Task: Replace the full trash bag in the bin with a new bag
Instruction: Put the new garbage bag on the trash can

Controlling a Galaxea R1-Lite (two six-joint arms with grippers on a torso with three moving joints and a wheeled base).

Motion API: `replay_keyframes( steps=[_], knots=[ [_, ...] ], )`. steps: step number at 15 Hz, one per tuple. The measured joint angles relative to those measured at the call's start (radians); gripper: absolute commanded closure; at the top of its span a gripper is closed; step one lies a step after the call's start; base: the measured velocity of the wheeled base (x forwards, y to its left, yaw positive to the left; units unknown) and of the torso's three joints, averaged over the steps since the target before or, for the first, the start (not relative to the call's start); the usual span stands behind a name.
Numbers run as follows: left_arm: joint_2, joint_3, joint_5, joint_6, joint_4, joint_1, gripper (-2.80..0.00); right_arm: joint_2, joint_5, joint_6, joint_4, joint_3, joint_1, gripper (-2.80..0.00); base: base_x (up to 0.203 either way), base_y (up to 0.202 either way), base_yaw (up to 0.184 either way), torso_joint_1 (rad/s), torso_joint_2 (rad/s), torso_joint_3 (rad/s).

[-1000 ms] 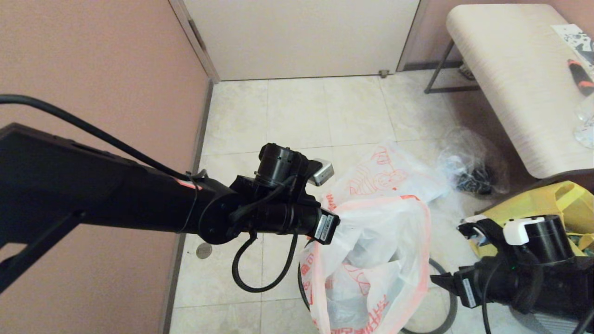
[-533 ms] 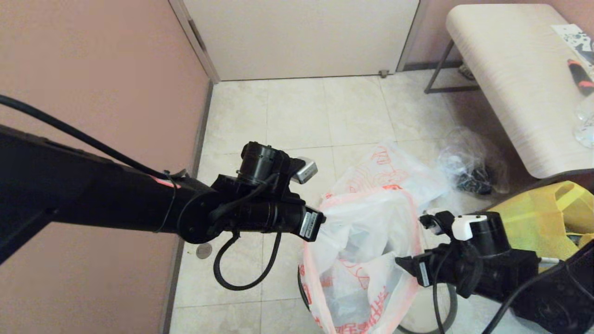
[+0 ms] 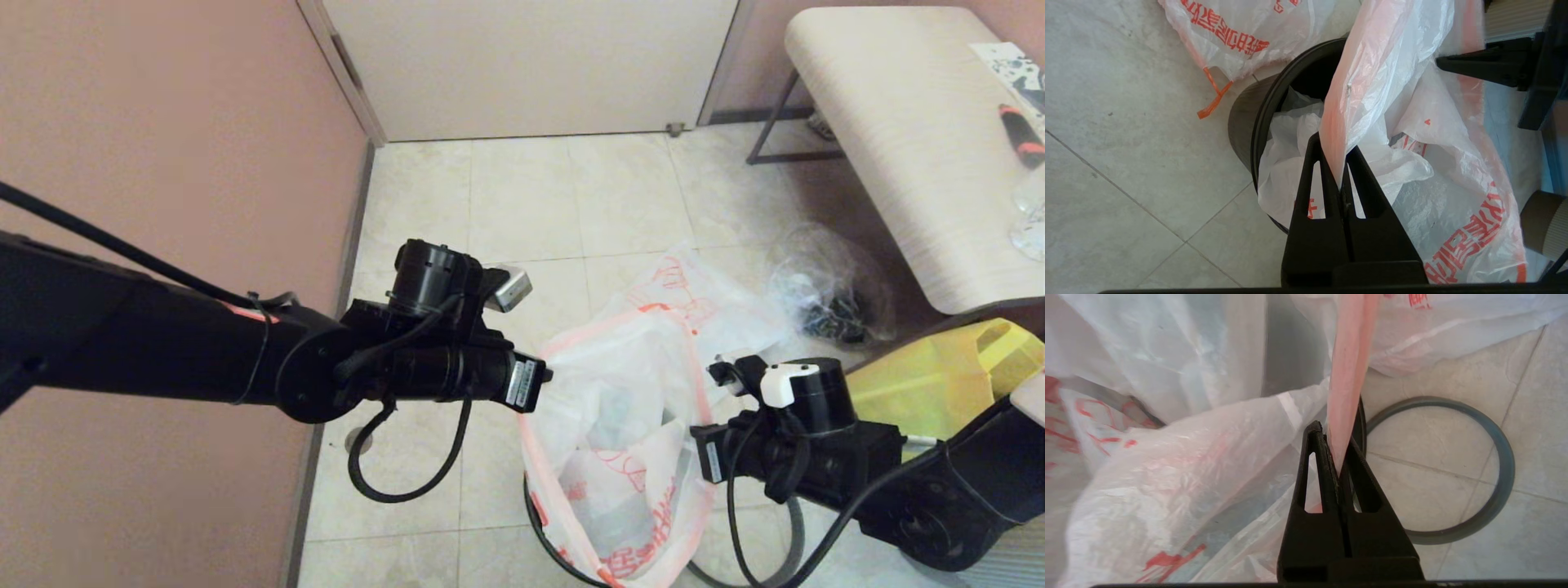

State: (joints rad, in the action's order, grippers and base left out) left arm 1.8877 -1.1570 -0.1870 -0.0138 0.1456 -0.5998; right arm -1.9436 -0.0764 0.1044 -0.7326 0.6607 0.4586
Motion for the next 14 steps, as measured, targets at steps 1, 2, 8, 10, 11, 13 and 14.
replay_keyframes(
  steps=[1,2,8,10,11,13,14],
  knots=[
    [-0.002,0.001,0.005,0.001,0.0,0.0,-2.8,0.011,-0.003,0.013,0.008,0.002,0.008,0.0,0.0,0.0,0.0,0.0,0.0,0.0],
    [-0.003,0.001,0.018,0.002,0.0,-0.003,-2.8,0.02,-0.01,0.024,0.02,0.004,0.015,0.0,0.0,0.0,0.0,0.0,0.0,0.0],
    [-0.122,0.057,0.26,-0.122,-0.175,-0.081,-2.8,0.035,-0.065,0.036,0.03,0.032,0.037,0.0,0.0,0.0,0.0,0.0,0.0,0.0],
    [-0.169,0.086,0.323,-0.252,-0.335,-0.134,-2.8,0.034,-0.085,0.037,0.037,0.048,0.044,0.0,0.0,0.0,0.0,0.0,0.0,0.0],
    [-0.181,0.109,0.331,-0.326,-0.393,-0.163,-2.8,0.032,-0.091,0.037,0.036,0.052,0.047,0.0,0.0,0.0,0.0,0.0,0.0,0.0],
    [-0.182,0.167,0.335,-0.454,-0.416,-0.21,-2.8,0.028,-0.093,0.039,0.036,0.055,0.05,0.0,0.0,0.0,0.0,0.0,0.0,0.0],
    [-0.176,0.194,0.335,-0.488,-0.383,-0.234,-2.8,0.027,-0.093,0.041,0.036,0.055,0.05,0.0,0.0,0.0,0.0,0.0,0.0,0.0]
  ],
)
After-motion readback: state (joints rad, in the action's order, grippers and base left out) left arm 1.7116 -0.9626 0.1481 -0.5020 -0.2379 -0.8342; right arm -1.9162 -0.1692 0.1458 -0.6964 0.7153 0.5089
